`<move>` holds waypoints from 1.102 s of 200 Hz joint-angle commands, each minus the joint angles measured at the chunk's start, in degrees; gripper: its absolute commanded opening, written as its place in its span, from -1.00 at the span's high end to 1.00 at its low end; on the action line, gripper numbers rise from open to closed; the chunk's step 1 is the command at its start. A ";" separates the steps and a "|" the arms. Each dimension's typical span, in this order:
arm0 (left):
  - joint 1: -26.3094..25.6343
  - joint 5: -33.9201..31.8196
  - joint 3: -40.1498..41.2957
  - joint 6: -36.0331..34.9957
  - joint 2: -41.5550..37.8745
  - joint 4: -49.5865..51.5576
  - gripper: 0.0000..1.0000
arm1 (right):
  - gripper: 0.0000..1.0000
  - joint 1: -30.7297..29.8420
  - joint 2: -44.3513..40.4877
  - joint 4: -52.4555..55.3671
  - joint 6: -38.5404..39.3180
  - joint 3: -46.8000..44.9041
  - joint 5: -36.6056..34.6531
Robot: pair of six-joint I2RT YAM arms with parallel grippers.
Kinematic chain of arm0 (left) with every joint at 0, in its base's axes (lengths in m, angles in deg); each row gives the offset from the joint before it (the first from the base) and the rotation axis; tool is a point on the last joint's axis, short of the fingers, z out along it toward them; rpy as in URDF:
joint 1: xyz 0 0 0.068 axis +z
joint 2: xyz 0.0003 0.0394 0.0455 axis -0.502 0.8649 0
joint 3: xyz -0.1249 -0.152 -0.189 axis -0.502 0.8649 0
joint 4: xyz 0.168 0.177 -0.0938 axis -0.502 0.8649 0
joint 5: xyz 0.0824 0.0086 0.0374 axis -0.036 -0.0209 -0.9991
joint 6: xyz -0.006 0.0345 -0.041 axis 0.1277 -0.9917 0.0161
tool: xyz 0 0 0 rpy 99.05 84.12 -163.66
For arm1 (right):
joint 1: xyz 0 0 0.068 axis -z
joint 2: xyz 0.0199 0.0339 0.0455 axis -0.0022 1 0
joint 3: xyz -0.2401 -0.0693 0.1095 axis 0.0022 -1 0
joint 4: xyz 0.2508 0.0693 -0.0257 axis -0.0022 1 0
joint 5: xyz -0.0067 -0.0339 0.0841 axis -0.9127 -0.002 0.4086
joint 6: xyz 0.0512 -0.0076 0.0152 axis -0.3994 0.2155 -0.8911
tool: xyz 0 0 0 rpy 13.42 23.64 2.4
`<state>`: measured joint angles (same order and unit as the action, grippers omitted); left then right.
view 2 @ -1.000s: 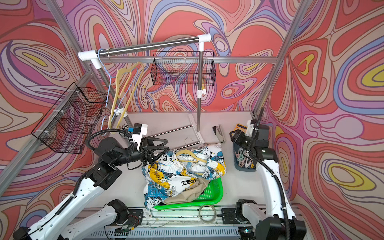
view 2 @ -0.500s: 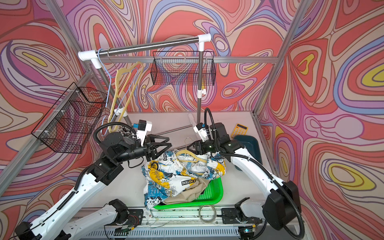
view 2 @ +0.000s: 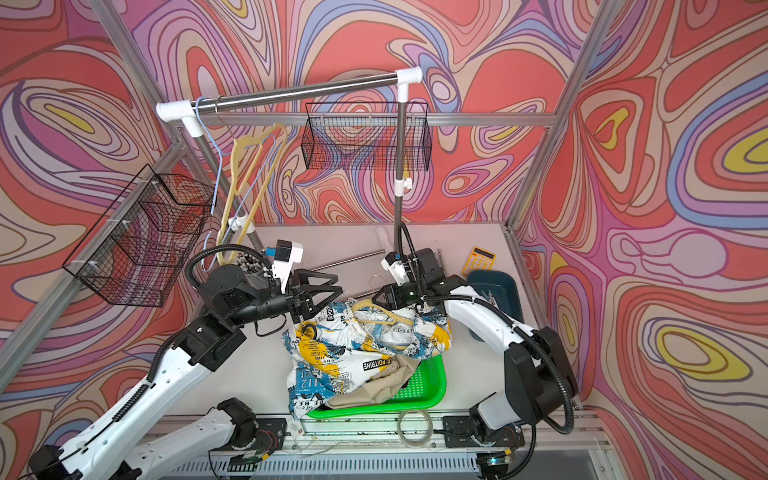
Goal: Remove the clothespins securing shorts to the hanger
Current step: Pick up the hanger from the basket.
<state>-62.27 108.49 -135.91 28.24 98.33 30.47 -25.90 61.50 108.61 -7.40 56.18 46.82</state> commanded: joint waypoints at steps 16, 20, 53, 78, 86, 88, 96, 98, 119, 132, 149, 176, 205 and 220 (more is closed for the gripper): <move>0.41 0.45 -1.51 -0.88 -1.47 0.41 -0.05 | -0.02 -0.28 1.23 -1.24 1.67 -0.76 2.82; 0.40 0.45 -1.55 -1.02 -1.51 0.60 -0.05 | 0.01 -0.36 1.15 -1.52 1.57 -0.85 3.48; 0.39 0.06 -1.82 -1.68 -2.08 1.42 -0.05 | 0.20 -1.91 0.08 0.46 3.02 -0.09 6.68; 0.46 0.01 -2.06 -2.10 -2.16 1.87 -0.05 | 0.24 -3.37 0.05 4.98 5.52 1.08 7.86; 0.48 0.08 -2.16 -2.12 -2.08 1.92 -0.05 | 0.25 -3.74 -0.09 5.87 5.95 1.02 7.90; 0.38 0.09 -2.21 -2.14 -2.08 2.01 -0.05 | 0.26 -3.85 -0.21 5.99 6.01 1.00 7.87; 0.41 0.16 -2.26 -2.16 -2.08 1.99 -0.05 | 0.30 -3.85 -0.56 6.14 6.00 0.74 7.94; 0.41 0.22 -2.26 -2.15 -2.08 1.94 -0.05 | 0.31 -3.86 -0.61 6.10 5.97 0.69 7.94; 0.41 0.27 -2.47 -2.21 -1.86 1.93 -0.05 | 0.51 -3.99 -2.07 5.98 5.93 0.20 8.79; 0.41 0.31 -2.74 -2.41 -1.60 2.23 -0.05 | 0.59 -4.04 -2.62 5.89 5.76 0.21 9.55; 0.41 0.42 -2.78 -2.48 -1.48 2.39 -0.05 | 0.62 -4.04 -3.73 5.23 5.42 0.16 11.36; 0.42 0.53 -2.70 -2.50 -1.56 2.61 -0.05 | 0.54 -4.70 -5.13 3.82 4.81 -0.15 14.37; 0.48 0.44 -2.61 -2.63 -1.64 2.50 -0.05 | 0.48 -6.29 -4.00 5.48 6.09 -0.15 15.05; 0.48 0.52 -2.69 -2.63 -1.64 2.67 -0.05 | 0.49 -7.06 -3.71 5.48 6.19 -0.40 15.84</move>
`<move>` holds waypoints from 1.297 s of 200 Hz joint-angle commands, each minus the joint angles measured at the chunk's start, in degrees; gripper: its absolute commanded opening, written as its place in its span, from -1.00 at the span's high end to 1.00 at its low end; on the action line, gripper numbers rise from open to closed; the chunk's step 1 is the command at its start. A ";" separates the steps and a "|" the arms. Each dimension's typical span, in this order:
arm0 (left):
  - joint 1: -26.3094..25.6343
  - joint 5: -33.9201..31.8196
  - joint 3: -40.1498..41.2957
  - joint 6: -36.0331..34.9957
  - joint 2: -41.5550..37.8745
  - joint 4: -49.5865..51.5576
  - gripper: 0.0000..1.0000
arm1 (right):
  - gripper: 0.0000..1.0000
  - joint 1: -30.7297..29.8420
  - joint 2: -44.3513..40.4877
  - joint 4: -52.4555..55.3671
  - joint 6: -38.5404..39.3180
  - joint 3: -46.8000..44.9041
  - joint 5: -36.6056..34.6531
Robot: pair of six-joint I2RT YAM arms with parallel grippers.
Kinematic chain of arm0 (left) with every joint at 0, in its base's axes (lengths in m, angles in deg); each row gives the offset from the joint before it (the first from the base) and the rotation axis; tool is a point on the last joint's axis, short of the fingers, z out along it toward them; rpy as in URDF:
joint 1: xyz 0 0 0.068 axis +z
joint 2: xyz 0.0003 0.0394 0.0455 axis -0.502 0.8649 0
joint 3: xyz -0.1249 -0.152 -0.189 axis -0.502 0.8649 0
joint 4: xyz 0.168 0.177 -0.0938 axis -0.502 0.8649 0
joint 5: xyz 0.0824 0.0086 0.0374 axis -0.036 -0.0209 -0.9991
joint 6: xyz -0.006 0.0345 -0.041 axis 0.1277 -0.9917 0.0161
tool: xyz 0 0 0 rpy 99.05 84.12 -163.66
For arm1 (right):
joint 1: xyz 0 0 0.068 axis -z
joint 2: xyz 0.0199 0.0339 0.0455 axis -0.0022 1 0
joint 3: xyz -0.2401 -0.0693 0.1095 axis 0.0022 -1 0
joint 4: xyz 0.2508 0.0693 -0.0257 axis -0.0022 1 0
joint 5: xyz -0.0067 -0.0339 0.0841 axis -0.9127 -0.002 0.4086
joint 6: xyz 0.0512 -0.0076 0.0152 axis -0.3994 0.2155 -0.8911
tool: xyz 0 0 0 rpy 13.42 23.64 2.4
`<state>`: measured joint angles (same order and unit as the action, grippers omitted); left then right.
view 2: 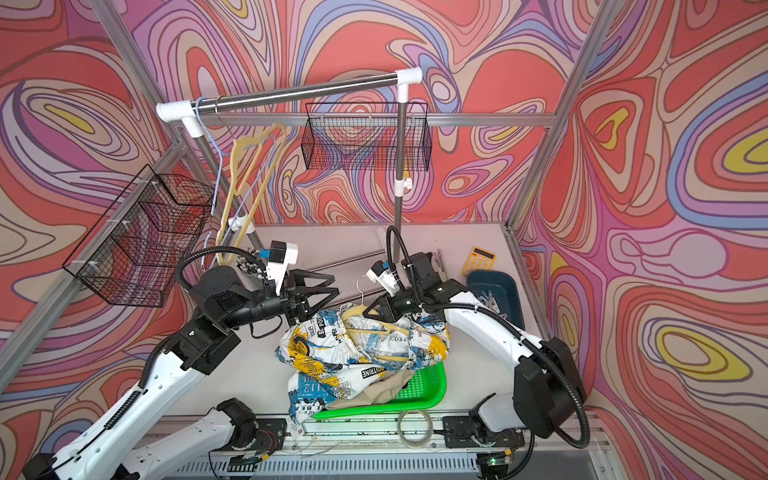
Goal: Remove the clothespins securing shorts to the hanger
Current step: Pick up the hanger from the basket.
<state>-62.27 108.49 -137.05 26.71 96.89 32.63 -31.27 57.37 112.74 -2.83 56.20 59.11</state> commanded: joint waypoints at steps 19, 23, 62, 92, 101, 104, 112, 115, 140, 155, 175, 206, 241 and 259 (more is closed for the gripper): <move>0.41 0.63 -1.56 -1.51 -0.27 1.08 -0.05 | 0.63 -2.04 -0.23 0.80 1.20 -0.52 2.89; 0.35 0.63 -1.56 -1.62 -0.27 1.23 -0.05 | 0.66 -2.05 -0.57 0.71 1.11 -0.44 2.73; 0.43 3.34 -1.41 -4.13 0.05 3.21 -0.04 | 0.93 -2.07 -4.32 1.27 0.68 2.80 1.49; 0.50 5.47 -1.34 -9.46 1.21 6.90 -0.04 | 1.00 -2.06 -7.19 4.72 2.68 6.68 1.32; 0.59 6.12 -1.76 -11.05 2.12 7.97 -0.04 | 1.00 -2.04 -8.26 5.50 3.24 7.46 1.38; 0.59 6.50 -2.00 -11.52 2.43 8.36 -0.04 | 1.00 -2.02 -8.60 5.71 3.43 7.72 1.37; 0.63 7.42 -2.70 -12.45 3.23 8.90 -0.04 | 1.00 -2.05 -9.39 6.26 3.93 8.27 1.55; 0.67 7.79 -2.92 -12.70 3.57 8.92 -0.04 | 1.00 -2.03 -9.73 6.43 4.18 8.49 1.82; 0.72 9.19 -4.56 -15.70 5.60 10.37 -0.05 | 1.00 -2.06 -12.08 6.27 4.37 8.50 3.59; 0.85 11.36 -5.53 -17.17 7.20 11.03 -0.05 | 1.00 -2.07 -13.39 5.82 4.40 7.95 5.00; 0.85 12.81 -7.64 -18.85 9.75 12.79 -0.03 | 1.00 -2.06 -15.28 4.09 3.86 6.37 6.35; 0.85 16.68 -9.90 -21.14 13.12 14.29 0.11 | 1.00 -2.08 -16.29 3.60 3.65 5.21 6.77; 0.46 21.08 -11.75 -23.60 15.54 19.54 0.25 | 1.00 -2.00 -16.24 3.23 3.28 4.93 5.92; -0.32 21.75 -12.09 -25.28 15.70 22.22 0.25 | 1.00 -2.06 -15.90 3.19 3.31 5.01 5.37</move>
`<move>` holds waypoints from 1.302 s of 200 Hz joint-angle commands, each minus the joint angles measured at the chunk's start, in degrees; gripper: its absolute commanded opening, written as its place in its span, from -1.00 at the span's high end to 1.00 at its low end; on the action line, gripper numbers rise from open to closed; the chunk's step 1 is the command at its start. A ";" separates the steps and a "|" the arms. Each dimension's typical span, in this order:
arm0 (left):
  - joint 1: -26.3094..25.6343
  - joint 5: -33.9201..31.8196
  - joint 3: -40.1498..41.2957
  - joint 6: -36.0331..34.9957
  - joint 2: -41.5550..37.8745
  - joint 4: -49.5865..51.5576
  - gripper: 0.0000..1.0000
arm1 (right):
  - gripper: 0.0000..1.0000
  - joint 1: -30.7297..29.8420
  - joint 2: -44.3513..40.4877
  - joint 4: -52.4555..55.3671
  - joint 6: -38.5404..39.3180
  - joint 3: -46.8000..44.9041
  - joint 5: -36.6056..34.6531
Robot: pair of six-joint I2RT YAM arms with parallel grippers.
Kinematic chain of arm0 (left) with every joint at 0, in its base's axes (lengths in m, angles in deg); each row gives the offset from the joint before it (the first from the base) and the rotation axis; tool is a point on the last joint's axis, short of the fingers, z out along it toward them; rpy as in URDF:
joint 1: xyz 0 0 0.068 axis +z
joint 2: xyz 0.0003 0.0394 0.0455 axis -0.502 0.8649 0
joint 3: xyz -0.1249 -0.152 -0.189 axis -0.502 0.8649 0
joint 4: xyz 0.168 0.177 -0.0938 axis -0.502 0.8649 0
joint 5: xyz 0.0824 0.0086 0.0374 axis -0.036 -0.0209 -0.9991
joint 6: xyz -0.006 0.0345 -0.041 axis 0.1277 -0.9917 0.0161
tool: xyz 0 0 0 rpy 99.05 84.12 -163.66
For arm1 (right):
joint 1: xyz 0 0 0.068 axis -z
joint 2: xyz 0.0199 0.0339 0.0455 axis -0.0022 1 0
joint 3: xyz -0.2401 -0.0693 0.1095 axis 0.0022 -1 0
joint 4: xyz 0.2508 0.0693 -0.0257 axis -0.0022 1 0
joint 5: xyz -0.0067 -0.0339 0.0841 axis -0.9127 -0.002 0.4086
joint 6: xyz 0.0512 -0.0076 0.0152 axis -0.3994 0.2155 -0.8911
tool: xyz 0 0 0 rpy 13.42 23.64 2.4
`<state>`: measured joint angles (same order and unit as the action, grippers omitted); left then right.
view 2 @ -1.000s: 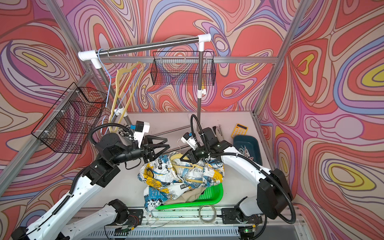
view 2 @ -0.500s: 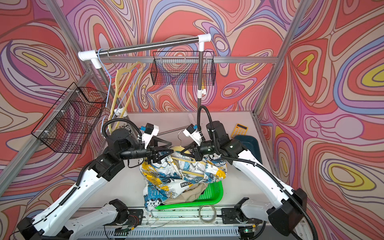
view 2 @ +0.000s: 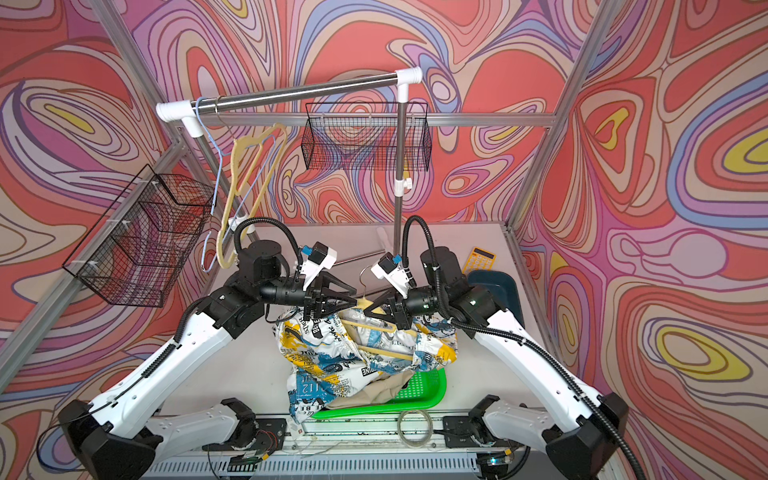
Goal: Remove the clothespins securing shorts to the hanger
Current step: Pick up the hanger from the basket.
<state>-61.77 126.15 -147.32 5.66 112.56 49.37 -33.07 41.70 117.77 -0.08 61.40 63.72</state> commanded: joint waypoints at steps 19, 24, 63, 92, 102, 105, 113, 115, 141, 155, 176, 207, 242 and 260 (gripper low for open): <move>-1.47 2.26 -2.47 -6.98 0.46 9.71 0.32 | 1.00 -0.27 0.07 -2.10 0.51 0.17 0.37; -1.62 2.07 -2.53 -7.33 0.62 10.23 0.36 | 1.00 -0.27 0.16 -2.15 0.54 0.23 0.38; -2.27 3.01 -2.69 -7.56 1.30 10.30 0.73 | 1.00 -0.26 0.86 -1.91 0.64 0.77 0.04; -3.26 2.68 -3.93 -9.65 2.41 13.70 0.62 | 1.00 -0.24 1.26 -1.90 0.33 0.86 -1.03; -3.81 2.44 -4.28 -10.28 2.75 14.77 0.56 | 1.00 -0.27 1.39 -2.07 0.22 0.95 -1.30; -3.98 2.39 -4.41 -10.58 2.91 15.16 0.55 | 1.00 -0.22 1.38 -2.16 0.20 0.95 -1.38; -4.27 2.39 -4.71 -11.12 3.27 16.15 0.54 | 1.00 -0.22 1.39 -2.36 0.04 0.96 -1.62; -4.37 2.43 -4.77 -11.39 3.33 16.41 0.54 | 1.00 -0.21 1.39 -2.43 0.03 0.85 -1.64; -5.03 1.56 -5.02 -12.21 4.00 17.98 0.57 | 1.00 -0.28 1.48 -2.52 -0.01 0.87 -1.77; -5.19 1.49 -4.91 -12.09 3.90 17.75 0.73 | 1.00 -0.29 1.39 -2.67 0.01 0.96 -1.78; -5.36 1.73 -5.52 -12.90 4.25 19.07 0.90 | 1.00 -0.25 1.13 -2.81 -0.16 0.93 -2.18; -5.45 1.94 -5.42 -11.76 3.45 17.12 1.00 | 0.99 -0.28 1.02 -1.49 -0.10 1.37 -3.42; -5.45 -3.76 -4.01 -8.28 0.39 12.30 1.00 | 0.51 -0.29 -0.97 6.14 -0.99 4.17 -17.11; -5.45 -8.42 -2.71 -6.16 -1.84 9.16 1.00 | -0.07 -0.24 -3.66 9.74 -2.32 5.29 -26.07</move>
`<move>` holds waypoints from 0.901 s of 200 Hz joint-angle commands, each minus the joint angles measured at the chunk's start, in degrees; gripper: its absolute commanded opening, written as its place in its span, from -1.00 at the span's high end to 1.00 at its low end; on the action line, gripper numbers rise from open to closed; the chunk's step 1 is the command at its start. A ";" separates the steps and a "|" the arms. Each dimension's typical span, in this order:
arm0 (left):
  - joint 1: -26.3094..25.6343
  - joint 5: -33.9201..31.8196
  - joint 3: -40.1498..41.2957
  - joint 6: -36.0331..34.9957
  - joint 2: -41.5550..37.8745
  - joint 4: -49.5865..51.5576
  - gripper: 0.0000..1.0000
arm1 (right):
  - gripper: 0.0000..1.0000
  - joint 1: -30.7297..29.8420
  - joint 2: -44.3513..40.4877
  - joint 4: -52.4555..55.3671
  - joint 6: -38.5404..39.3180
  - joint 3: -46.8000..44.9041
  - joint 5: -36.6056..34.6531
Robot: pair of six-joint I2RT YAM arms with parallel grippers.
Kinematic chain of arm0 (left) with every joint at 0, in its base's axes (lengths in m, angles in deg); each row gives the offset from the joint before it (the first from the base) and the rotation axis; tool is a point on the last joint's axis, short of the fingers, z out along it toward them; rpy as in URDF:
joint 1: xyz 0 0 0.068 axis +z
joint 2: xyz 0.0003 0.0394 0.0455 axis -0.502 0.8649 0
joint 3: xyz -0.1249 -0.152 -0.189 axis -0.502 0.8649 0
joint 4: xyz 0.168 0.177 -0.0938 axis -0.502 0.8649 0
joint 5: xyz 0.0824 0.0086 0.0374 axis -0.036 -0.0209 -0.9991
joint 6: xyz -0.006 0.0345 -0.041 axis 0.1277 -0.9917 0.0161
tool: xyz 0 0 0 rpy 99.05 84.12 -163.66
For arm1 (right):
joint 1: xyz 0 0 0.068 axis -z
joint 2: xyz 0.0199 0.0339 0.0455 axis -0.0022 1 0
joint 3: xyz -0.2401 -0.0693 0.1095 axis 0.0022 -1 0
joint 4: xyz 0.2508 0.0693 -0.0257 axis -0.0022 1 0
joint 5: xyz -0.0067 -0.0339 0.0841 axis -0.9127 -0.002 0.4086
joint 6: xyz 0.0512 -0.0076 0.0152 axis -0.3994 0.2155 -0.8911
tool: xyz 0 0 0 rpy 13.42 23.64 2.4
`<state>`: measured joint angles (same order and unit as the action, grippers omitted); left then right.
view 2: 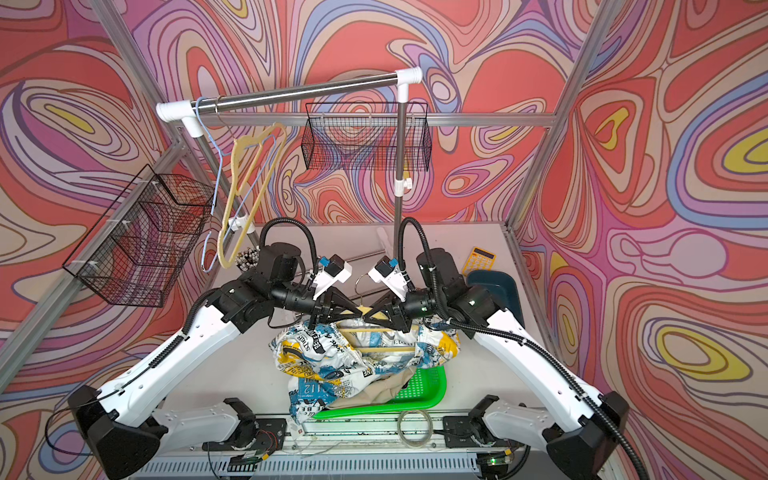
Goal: Remove the clothespins securing shorts to the hanger
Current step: Pick up the hanger from the basket.
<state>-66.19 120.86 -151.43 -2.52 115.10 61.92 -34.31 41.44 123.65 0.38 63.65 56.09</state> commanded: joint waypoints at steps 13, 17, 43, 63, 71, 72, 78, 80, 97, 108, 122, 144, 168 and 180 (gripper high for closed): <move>-1.03 -5.58 2.31 3.46 -5.68 -6.04 1.00 | -0.38 0.96 -5.27 6.40 -3.80 4.02 -24.76; -1.04 -6.46 2.51 3.96 -5.97 -6.73 1.00 | -0.43 1.02 -5.77 7.15 -4.14 4.35 -26.83; -0.95 -10.80 2.69 5.46 -6.98 -9.00 1.00 | -0.49 0.95 -7.95 9.62 -6.68 6.24 -35.57; -0.95 -15.44 2.92 6.45 -7.53 -10.62 1.00 | -0.52 0.96 -7.60 11.65 -8.96 8.05 -41.70; -0.95 -17.33 2.98 6.84 -7.60 -11.05 1.00 | -0.53 1.03 -6.65 13.33 -9.59 9.09 -44.27; -0.95 -17.62 2.98 6.97 -7.60 -11.22 1.00 | -0.54 1.03 -6.50 13.56 -9.72 9.17 -44.54; -0.95 -19.23 3.04 7.72 -7.62 -11.63 1.00 | -0.55 1.02 -5.63 14.76 -10.41 9.95 -46.78; -0.95 -19.84 2.99 7.96 -7.67 -11.76 1.00 | -0.55 0.93 -5.22 15.31 -10.76 10.32 -48.02; -0.95 -23.48 3.06 8.95 -7.84 -12.78 1.00 | -0.58 0.25 -3.72 16.09 -11.98 11.22 -51.85; -0.93 -24.82 2.84 9.33 -7.99 -12.81 1.00 | -0.59 -0.51 -3.45 14.94 -12.63 11.01 -52.09; -0.88 -25.26 2.54 9.35 -7.87 -12.22 1.00 | -0.60 -1.60 -2.62 13.91 -13.22 11.08 -51.72; -0.95 -26.26 2.21 9.88 -7.78 -12.11 1.00 | -0.61 -3.54 -0.37 14.36 -12.77 11.34 -52.64; -0.95 -27.64 1.88 10.19 -7.60 -12.06 1.00 | -0.60 -4.52 1.20 14.20 -12.53 10.81 -51.79; -0.95 -28.17 1.71 10.41 -7.49 -12.03 1.00 | -0.60 -4.74 1.25 13.80 -12.65 10.33 -51.57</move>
<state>-66.95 95.00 -148.89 6.95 108.26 52.65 -38.29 42.46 136.57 -11.66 74.01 5.56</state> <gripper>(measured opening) 0.076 0.802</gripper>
